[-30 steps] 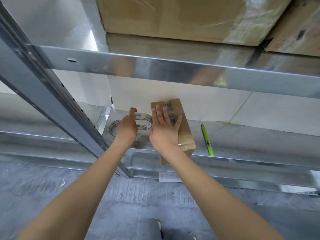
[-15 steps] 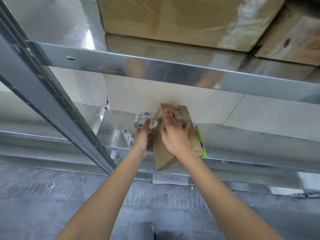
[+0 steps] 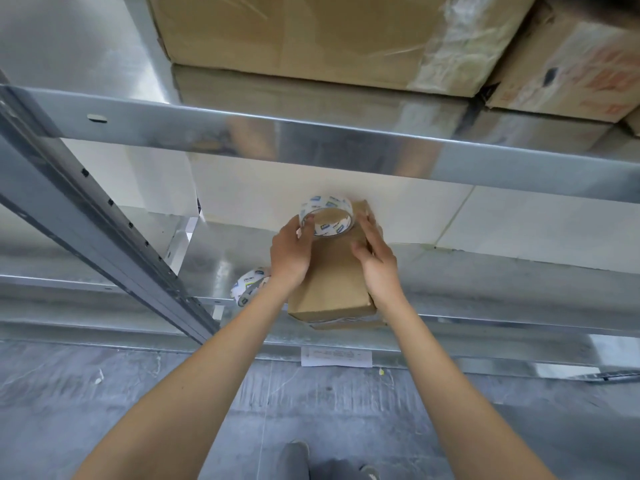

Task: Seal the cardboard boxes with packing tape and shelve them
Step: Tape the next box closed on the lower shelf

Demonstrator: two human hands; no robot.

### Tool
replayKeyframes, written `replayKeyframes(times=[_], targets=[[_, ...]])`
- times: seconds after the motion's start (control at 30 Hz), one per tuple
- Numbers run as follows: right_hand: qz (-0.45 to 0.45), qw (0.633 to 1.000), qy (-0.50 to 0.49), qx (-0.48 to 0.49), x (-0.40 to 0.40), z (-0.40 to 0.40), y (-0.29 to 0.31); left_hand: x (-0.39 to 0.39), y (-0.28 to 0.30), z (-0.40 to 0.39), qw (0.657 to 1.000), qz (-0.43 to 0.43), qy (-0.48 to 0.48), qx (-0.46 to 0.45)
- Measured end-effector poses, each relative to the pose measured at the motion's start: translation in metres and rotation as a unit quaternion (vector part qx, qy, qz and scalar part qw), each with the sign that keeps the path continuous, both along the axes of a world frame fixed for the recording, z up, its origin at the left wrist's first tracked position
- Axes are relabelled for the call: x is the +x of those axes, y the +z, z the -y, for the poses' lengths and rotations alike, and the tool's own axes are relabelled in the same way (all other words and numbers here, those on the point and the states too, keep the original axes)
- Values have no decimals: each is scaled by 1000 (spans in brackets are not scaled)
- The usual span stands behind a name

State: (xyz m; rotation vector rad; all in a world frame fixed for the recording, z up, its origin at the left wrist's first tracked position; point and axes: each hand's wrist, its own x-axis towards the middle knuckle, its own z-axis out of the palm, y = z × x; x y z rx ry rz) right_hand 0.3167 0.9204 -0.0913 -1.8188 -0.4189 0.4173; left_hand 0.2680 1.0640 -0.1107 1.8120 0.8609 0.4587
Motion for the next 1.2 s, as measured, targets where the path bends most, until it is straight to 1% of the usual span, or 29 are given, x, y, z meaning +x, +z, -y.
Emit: replayKeyframes(times=[0.1,0.17,0.23,0.27,0.33,0.37,0.4,0.43,0.47,0.5,0.53,0.6,0.7,0.77,0.83,0.9,0.93,1.0,1.03,1.07,1.17,1.2], targets=[[-45,996,-43,56,-1,5,-10,0,4,-6,999,8,-4,54],[-68,993,-57,82,0,10,-15,1,5,-14,995,-8,-37,97],[-83,991,-57,83,0,15,-23,1,11,-21,986,-16,-63,156],[-79,993,-54,67,-2,18,-28,2,14,-23,977,-26,-86,194],[-39,999,-37,-10,-4,22,-37,4,19,-22,954,-53,-130,266],[0,997,-24,-74,-2,23,-40,4,21,-22,946,-63,-141,286],[52,987,-6,-153,1,23,-40,5,22,-22,941,-71,-145,299],[109,967,15,-231,3,23,-40,5,23,-22,937,-81,-146,308],[156,944,34,-288,5,21,-37,4,22,-24,933,-90,-147,316],[181,930,47,-316,6,18,-35,4,22,-25,931,-97,-148,318],[187,924,57,-329,6,14,-32,3,21,-26,930,-105,-152,319],[182,916,59,-353,3,8,-31,3,24,-26,929,-122,-157,313],[190,902,47,-385,0,5,-33,2,28,-23,936,-129,-198,262],[195,900,43,-388,0,5,-34,-1,38,-15,927,-131,-224,272],[196,901,44,-385,-1,5,-34,-1,54,-4,909,-94,-224,338],[196,901,45,-384,-2,4,-34,9,69,5,873,-61,-230,426],[195,901,46,-386,-2,4,-34,19,73,8,848,-76,-243,466],[194,899,48,-389,-2,5,-33,40,78,9,790,-150,-290,520],[196,899,46,-389,-2,5,-33,50,81,8,765,-186,-318,528],[197,900,43,-386,-2,5,-33,57,84,7,750,-215,-341,524],[198,903,35,-380,-3,5,-33,69,100,5,753,-280,-372,465],[199,902,35,-381,-3,5,-33,71,103,4,747,-304,-380,453]])
